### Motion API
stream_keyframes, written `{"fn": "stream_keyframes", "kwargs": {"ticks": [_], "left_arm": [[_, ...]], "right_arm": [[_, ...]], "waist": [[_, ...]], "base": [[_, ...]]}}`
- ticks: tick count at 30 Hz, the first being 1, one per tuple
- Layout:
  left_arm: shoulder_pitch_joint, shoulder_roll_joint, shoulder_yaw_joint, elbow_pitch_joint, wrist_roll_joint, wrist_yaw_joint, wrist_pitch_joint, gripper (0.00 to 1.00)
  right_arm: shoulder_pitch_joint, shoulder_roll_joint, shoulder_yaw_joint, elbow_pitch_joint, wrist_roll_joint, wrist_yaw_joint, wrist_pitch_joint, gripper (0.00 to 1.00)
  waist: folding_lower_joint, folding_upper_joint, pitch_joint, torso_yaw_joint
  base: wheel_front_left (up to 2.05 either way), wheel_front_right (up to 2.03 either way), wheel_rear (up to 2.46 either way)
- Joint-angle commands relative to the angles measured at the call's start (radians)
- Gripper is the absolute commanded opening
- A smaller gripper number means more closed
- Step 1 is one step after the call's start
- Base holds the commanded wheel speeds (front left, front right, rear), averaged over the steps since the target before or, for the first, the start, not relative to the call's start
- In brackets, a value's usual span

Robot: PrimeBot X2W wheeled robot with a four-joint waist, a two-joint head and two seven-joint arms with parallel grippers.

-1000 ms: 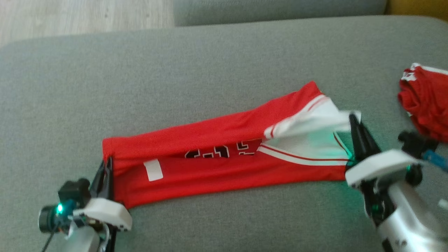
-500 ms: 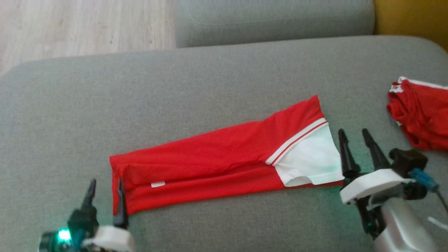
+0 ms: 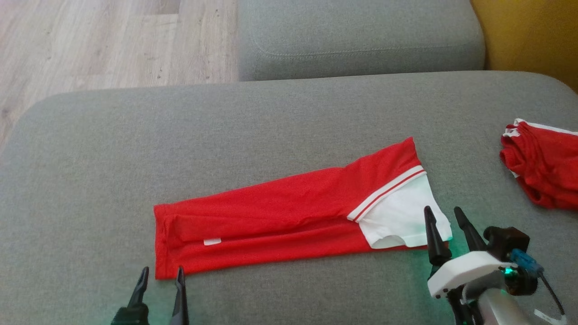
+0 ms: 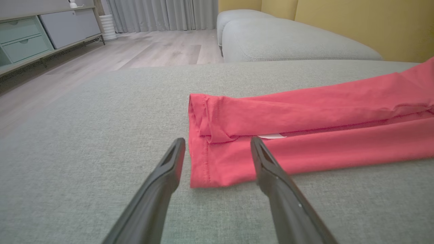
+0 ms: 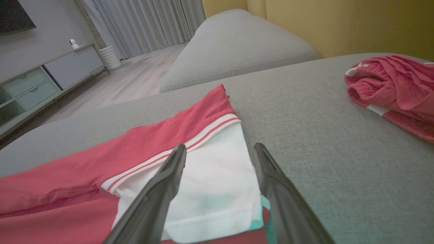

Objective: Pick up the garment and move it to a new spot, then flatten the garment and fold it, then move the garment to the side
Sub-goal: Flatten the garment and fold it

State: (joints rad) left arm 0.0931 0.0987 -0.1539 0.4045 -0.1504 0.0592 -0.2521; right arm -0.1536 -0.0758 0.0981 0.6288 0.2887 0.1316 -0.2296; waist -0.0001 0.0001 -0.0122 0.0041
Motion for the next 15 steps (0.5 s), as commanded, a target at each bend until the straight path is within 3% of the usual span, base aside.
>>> {"fn": "stream_keyframes", "kwargs": {"ticks": [1, 8, 15], "left_arm": [[-0.027, -0.005, 0.042, -0.033, 0.01, -0.009, -0.01, 1.0], [-0.06, -0.023, 0.036, -0.03, 0.03, -0.037, -0.01, 1.0], [-0.113, -0.036, 0.015, -0.011, 0.041, -0.063, -0.01, 1.0]], "right_arm": [[-0.041, 0.002, 0.016, -0.022, -0.014, -0.001, -0.004, 1.0], [-0.138, -0.007, -0.013, 0.022, -0.045, -0.001, 0.082, 1.0], [-0.236, -0.017, -0.094, 0.169, -0.085, -0.001, 0.157, 1.0]], "waist": [[0.0001, -0.0001, 0.004, 0.002], [0.0001, -0.0001, 0.059, 0.026], [0.0001, -0.0001, 0.131, 0.072]], "base": [[0.0, 0.0, 0.0], [0.0, 0.0, 0.0], [0.0, 0.0, 0.0]]}}
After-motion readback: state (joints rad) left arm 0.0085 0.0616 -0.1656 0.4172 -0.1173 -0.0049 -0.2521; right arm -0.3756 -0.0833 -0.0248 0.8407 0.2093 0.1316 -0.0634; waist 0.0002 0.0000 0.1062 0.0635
